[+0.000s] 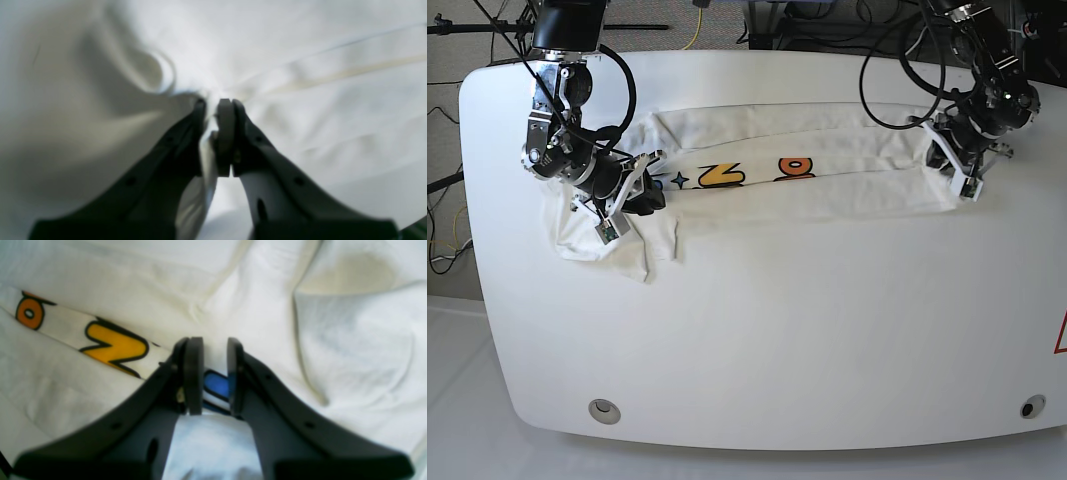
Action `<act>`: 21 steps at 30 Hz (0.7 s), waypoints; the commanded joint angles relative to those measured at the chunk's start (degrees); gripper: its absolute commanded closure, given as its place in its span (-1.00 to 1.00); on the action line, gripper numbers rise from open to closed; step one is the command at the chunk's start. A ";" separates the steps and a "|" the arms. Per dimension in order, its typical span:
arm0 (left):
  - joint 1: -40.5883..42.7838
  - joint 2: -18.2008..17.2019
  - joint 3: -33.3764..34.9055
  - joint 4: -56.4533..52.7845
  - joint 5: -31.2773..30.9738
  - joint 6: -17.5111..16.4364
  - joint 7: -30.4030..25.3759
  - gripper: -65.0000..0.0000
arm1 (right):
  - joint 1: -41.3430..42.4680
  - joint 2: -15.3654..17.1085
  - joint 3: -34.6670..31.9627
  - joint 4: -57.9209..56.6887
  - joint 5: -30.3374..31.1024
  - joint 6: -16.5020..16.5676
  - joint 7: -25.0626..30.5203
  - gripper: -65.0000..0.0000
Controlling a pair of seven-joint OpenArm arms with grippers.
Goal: Fold the T-shirt properly
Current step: 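Fold the strip end with the left gripper toward the right gripper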
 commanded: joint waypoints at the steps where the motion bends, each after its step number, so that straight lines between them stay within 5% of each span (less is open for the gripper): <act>1: -0.36 0.65 1.89 2.71 -1.17 -0.30 -0.74 1.00 | 0.85 0.53 0.21 1.17 0.71 0.32 1.14 0.63; 21: -0.37 3.50 5.92 5.03 -2.15 -0.30 -1.03 0.98 | 0.48 0.53 -0.01 1.20 0.75 0.32 0.98 0.63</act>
